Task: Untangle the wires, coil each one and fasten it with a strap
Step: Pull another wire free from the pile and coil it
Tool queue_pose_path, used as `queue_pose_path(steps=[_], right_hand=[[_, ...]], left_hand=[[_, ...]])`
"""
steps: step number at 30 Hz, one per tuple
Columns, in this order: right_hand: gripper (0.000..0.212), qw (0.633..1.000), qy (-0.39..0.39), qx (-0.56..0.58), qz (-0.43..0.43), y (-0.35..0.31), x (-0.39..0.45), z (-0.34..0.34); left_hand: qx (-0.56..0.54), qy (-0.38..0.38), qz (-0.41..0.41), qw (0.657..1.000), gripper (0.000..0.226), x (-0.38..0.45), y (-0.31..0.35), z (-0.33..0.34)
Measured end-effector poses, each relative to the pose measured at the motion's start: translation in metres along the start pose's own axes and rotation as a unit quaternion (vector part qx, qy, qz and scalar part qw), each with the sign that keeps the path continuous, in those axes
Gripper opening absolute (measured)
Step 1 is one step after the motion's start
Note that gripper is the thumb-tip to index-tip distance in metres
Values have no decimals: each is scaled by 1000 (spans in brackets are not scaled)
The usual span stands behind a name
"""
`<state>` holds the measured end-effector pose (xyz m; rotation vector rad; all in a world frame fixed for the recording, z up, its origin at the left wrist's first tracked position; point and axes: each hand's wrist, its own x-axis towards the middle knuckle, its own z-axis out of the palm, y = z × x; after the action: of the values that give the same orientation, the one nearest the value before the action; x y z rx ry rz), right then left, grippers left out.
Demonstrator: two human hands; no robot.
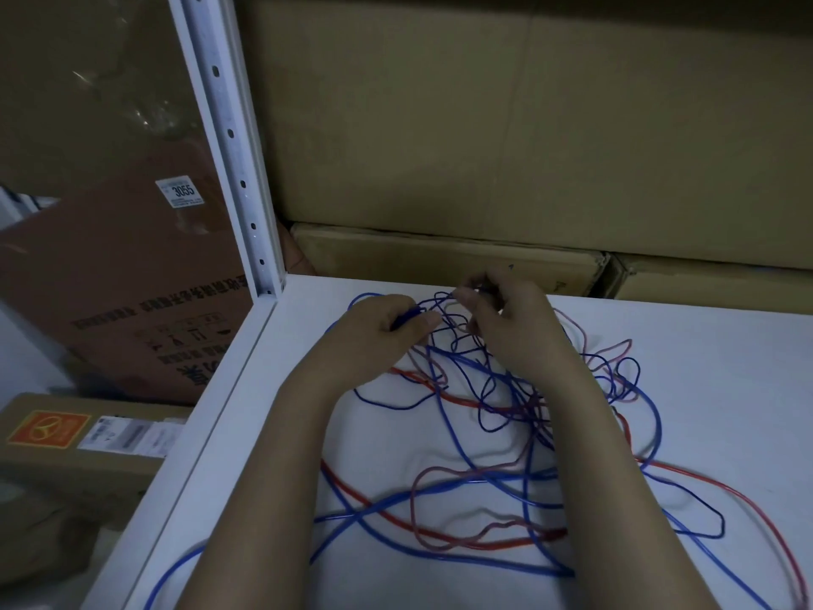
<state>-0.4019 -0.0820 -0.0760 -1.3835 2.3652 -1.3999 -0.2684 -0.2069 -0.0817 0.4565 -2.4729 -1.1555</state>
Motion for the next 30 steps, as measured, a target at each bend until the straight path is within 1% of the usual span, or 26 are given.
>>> queue_pose_path(steps=[2, 4, 5, 8, 10, 12, 14, 17, 20, 23, 26, 28, 30], right_hand=[[12, 999, 16, -30, -8, -2, 0, 3], [23, 997, 37, -66, -4, -3, -2, 6], [30, 996, 45, -78, 4, -3, -2, 7], [48, 993, 47, -102, 27, -4, -3, 6], [52, 993, 39, -105, 35, -5, -4, 4], [49, 995, 22, -95, 38, -3, -4, 2], [40, 997, -6, -72, 24, 0, -4, 2], [27, 997, -48, -69, 1, 0, -5, 6], [23, 994, -75, -77, 10, 0, -5, 12], [25, 990, -117, -75, 18, -4, -5, 12], [26, 989, -138, -57, 6, -11, -7, 14], [25, 988, -150, -26, -1, -16, -8, 17], [31, 983, -186, 3, -2, -21, -11, 18]], left_hand=[[4, -7, 5, 1000, 47, -1, 2, -1], [-3, -7, 0, 1000, 43, 0, 1, -1], [-25, -5, -10, 1000, 42, -1, 0, -1], [-143, 11, -37, 989, 44, -1, -1, -3], [-211, 31, -37, 976, 45, -2, 2, -4], [-282, 49, -26, 958, 43, -2, 4, -5], [-344, 56, -19, 937, 42, 0, 5, -5], [-413, 35, -16, 910, 42, 5, 5, -1], [-431, 24, -13, 902, 43, 10, 5, 6], [-450, 42, -10, 892, 41, 13, 6, 11], [-454, 80, -5, 887, 38, 13, 7, 15], [-426, 126, 8, 896, 36, 12, 8, 17], [-357, 169, 23, 918, 35, 12, 7, 18]])
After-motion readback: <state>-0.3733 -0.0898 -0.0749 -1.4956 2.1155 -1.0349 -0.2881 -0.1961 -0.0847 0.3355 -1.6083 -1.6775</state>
